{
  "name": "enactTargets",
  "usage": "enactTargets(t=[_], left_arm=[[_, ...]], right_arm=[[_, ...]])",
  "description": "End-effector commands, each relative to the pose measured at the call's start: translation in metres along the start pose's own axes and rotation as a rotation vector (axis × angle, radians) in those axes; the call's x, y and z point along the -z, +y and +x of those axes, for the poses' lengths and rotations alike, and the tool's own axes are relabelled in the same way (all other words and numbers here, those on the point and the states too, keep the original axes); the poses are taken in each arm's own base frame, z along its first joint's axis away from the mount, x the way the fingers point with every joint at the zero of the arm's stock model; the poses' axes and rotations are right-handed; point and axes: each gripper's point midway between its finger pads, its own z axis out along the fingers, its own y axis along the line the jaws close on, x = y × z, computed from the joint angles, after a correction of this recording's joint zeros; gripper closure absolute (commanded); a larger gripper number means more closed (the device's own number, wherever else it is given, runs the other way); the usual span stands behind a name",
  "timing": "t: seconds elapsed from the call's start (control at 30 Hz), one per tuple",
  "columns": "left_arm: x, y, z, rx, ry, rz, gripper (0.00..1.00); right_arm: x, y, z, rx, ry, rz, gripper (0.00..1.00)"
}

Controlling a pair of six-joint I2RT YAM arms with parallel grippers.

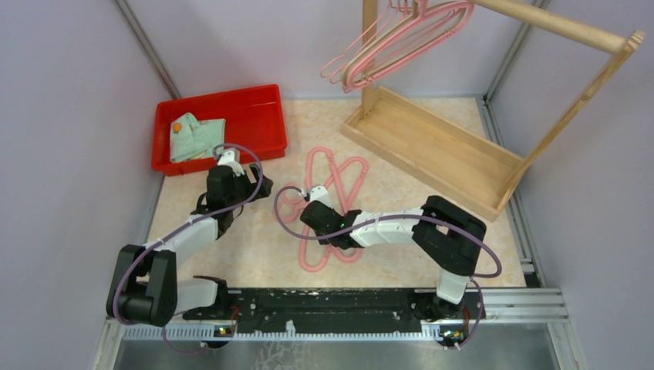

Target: Organize the hangers

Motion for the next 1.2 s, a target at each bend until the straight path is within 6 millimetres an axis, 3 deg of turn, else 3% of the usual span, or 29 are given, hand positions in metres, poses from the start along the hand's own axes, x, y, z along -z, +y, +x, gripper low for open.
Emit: enactTargets(t=[0.0,0.1,0.23,0.4,0.67,0.77,0.93,1.17], left_arm=[[0.004,-0.002,-0.006,-0.016,-0.021,0.001,0.10],[0.004,-0.002,-0.006,-0.014,-0.018,0.001,0.10],[0.004,-0.004,-0.008,-0.011,-0.020,0.008,0.10],[0.002,-0.006,-0.009,-0.006,-0.015,0.018,0.11],[-0.002,-0.012,-0.011,-0.010,-0.006,0.042,0.11],[-0.004,-0.011,-0.013,-0.018,-0.007,0.030,0.11],[-0.007,-0.013,-0.013,-0.010,0.001,0.037,0.11],[-0.008,-0.012,-0.012,-0.014,0.001,0.031,0.11]], right_arm=[[0.010,-0.017,0.014,-0.021,0.041,-0.003,1.00],[0.037,-0.010,-0.018,-0.120,-0.051,-0.146,1.00],[0.079,-0.021,-0.048,-0.177,-0.165,-0.193,1.00],[0.115,-0.048,-0.063,-0.280,-0.262,-0.188,1.00],[0.147,-0.114,-0.065,-0.510,-0.383,-0.140,1.00],[0.163,-0.135,-0.076,-0.562,-0.453,-0.116,1.00],[0.192,-0.171,-0.118,-0.647,-0.585,-0.132,1.00],[0.224,-0.201,-0.179,-0.715,-0.731,-0.273,1.00]])
